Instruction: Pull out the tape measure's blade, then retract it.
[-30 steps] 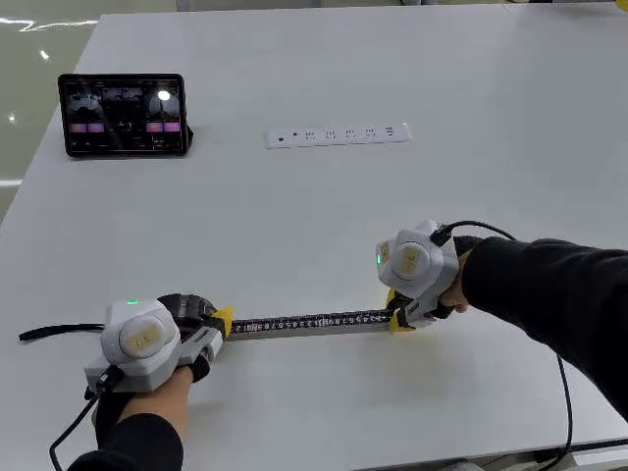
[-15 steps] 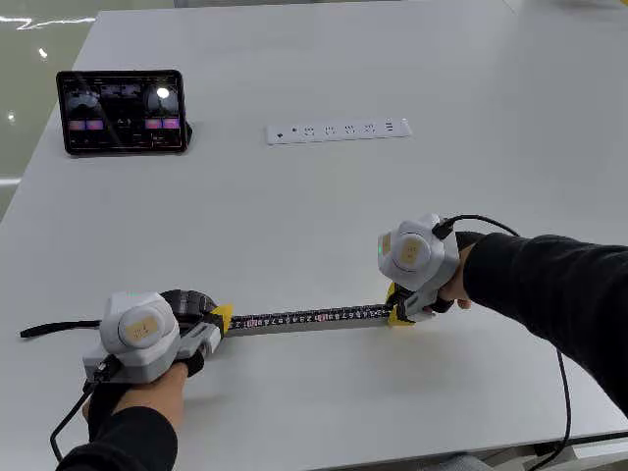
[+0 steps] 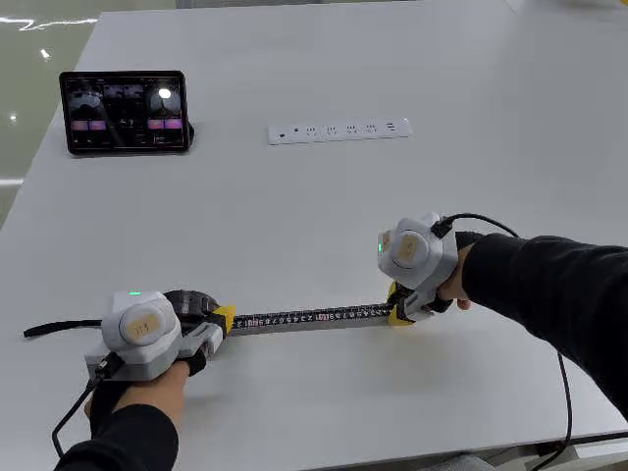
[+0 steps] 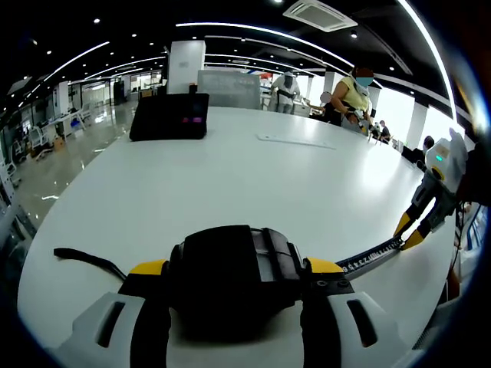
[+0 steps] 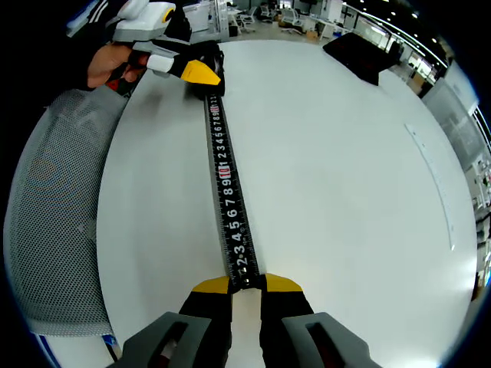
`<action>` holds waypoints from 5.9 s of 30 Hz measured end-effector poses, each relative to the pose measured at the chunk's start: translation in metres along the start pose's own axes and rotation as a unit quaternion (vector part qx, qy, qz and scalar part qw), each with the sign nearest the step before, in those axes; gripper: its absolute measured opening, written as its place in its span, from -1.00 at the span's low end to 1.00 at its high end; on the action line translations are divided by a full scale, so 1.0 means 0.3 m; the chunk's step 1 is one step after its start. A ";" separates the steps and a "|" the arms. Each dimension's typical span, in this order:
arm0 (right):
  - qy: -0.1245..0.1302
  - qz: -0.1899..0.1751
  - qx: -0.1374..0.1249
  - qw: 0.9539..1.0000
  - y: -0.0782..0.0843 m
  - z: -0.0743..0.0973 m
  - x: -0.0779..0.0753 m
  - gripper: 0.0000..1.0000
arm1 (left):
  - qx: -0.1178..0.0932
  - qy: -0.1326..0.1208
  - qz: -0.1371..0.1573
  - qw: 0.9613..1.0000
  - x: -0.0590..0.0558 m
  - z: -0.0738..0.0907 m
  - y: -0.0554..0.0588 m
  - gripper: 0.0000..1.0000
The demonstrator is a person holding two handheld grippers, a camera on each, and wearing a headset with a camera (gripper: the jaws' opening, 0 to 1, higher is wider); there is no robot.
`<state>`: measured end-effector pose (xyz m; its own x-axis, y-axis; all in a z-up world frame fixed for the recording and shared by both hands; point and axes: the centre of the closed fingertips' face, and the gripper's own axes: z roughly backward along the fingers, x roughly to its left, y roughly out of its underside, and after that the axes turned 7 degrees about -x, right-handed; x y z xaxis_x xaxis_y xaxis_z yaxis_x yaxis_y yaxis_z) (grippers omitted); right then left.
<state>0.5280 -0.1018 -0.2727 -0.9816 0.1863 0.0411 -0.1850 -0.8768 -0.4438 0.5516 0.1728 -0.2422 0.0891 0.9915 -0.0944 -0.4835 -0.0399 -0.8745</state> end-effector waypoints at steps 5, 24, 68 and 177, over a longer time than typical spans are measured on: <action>0.000 0.007 0.005 1.000 -0.006 -0.004 0.006 -0.82 | 0.002 0.000 -0.001 1.000 -0.001 -0.001 0.002 0.31; 0.006 0.006 0.017 1.000 -0.020 -0.011 0.010 -0.82 | 0.011 0.003 -0.004 1.000 0.000 -0.009 0.008 0.32; 0.005 0.001 0.013 1.000 -0.059 -0.032 0.012 -0.81 | 0.023 0.006 -0.001 1.000 0.001 -0.013 0.014 0.32; 0.002 0.000 0.006 1.000 -0.150 -0.075 0.024 -0.81 | 0.029 0.004 -0.002 1.000 -0.001 -0.011 0.017 0.32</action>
<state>0.5303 -0.0510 -0.2724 -0.9814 0.1882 0.0367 -0.1853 -0.8818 -0.4337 0.5520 0.1719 -0.2483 0.0978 0.9906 -0.0959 -0.5321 -0.0294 -0.8462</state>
